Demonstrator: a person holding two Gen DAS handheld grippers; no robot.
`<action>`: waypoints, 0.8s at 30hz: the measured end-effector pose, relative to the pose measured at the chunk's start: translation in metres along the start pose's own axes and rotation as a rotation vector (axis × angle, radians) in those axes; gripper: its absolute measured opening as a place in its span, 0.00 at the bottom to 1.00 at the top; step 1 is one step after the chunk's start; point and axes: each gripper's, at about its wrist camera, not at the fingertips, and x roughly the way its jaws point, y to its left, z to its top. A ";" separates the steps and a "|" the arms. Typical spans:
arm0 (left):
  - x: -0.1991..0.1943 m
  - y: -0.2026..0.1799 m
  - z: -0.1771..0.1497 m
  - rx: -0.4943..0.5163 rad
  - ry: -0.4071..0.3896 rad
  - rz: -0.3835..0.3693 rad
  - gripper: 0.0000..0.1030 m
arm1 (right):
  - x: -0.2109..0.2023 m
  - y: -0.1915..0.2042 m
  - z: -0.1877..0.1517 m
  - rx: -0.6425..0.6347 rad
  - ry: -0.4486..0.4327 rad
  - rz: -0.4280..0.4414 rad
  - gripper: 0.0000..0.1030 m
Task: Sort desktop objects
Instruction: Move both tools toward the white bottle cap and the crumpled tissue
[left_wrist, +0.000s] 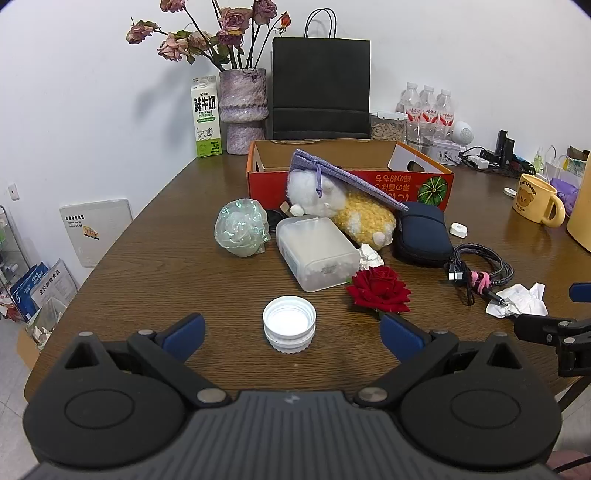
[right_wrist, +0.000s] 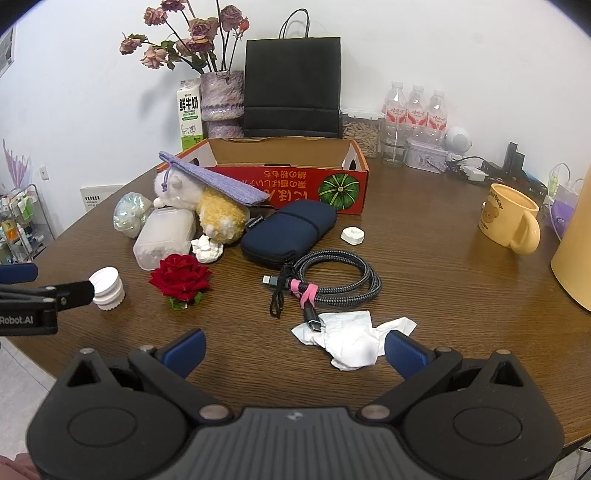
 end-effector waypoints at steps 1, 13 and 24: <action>0.000 0.000 0.000 0.000 0.001 -0.001 1.00 | 0.000 0.000 0.000 0.000 0.000 0.000 1.00; 0.003 0.000 0.003 0.003 0.017 -0.001 1.00 | 0.001 0.000 0.001 -0.006 0.001 -0.001 1.00; 0.024 0.008 0.005 -0.015 0.072 0.007 1.00 | 0.019 -0.014 0.001 -0.002 0.042 -0.018 1.00</action>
